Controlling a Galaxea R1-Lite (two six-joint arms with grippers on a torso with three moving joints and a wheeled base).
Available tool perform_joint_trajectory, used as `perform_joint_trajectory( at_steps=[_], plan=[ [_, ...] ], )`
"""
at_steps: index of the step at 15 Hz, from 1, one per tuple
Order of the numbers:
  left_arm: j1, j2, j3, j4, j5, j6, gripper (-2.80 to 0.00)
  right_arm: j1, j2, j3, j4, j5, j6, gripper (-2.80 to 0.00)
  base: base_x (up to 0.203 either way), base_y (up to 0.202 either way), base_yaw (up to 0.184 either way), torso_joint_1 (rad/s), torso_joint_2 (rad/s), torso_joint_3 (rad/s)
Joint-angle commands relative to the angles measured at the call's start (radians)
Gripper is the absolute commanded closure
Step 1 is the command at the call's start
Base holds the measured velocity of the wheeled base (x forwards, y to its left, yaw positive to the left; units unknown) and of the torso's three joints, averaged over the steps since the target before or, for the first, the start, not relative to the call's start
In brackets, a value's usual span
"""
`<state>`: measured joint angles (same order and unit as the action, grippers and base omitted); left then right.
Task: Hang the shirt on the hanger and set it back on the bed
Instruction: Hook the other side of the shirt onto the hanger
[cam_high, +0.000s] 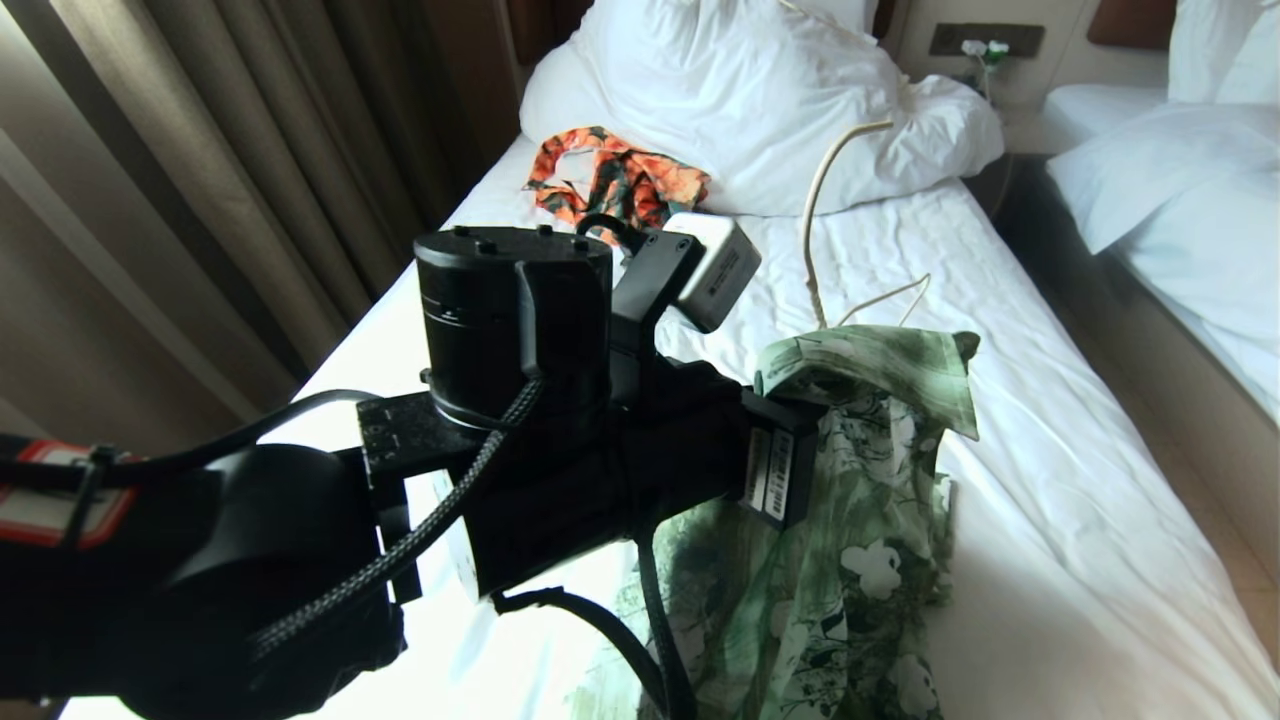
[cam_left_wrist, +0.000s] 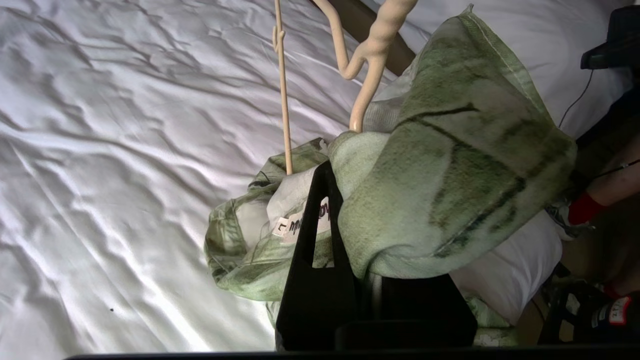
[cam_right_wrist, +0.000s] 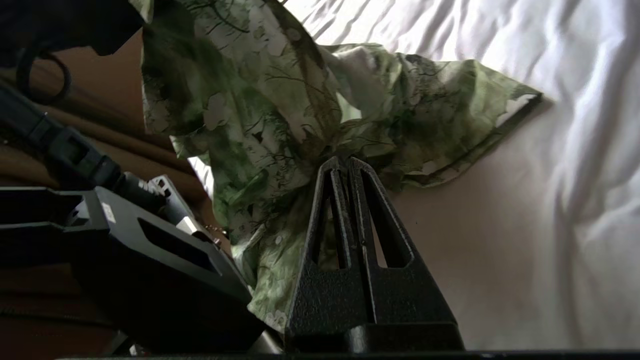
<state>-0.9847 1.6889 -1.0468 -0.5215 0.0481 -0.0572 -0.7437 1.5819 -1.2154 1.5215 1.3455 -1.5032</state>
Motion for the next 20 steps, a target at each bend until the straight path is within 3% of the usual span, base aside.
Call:
perform_joint_trajectory(
  at_steps=[1,2,6,16,17,20],
  plan=[
    [0.001,0.003,0.002,-0.003,0.001,-0.001,0.00,0.055,-0.051,0.072,0.009,0.006,-0.012,0.00,0.000,0.000,0.000,0.000,0.00,0.000],
    [0.001,0.005,0.000,-0.003,0.001,0.000,0.00,0.070,-0.071,0.114,0.009,0.005,-0.013,-2.80,0.000,0.000,0.000,0.000,0.00,0.000],
    [0.001,0.020,-0.007,-0.006,0.004,0.000,0.00,0.182,-0.131,0.216,0.009,-0.011,-0.015,-2.80,0.000,0.000,0.000,0.000,0.00,0.000],
    [0.005,0.026,0.004,-0.006,0.004,-0.002,0.00,0.308,-0.211,0.352,0.009,-0.013,-0.020,-2.80,0.000,0.000,0.000,0.000,0.00,0.000],
    [0.004,0.025,0.004,-0.006,0.004,-0.001,0.00,0.308,-0.211,0.352,0.009,-0.011,-0.020,0.00,0.000,0.000,0.000,0.000,0.00,0.000],
    [0.011,0.015,0.009,-0.006,0.004,-0.003,0.00,0.295,-0.212,0.350,0.009,-0.012,-0.020,0.00,0.000,0.000,0.000,0.000,0.00,0.000]
  ],
)
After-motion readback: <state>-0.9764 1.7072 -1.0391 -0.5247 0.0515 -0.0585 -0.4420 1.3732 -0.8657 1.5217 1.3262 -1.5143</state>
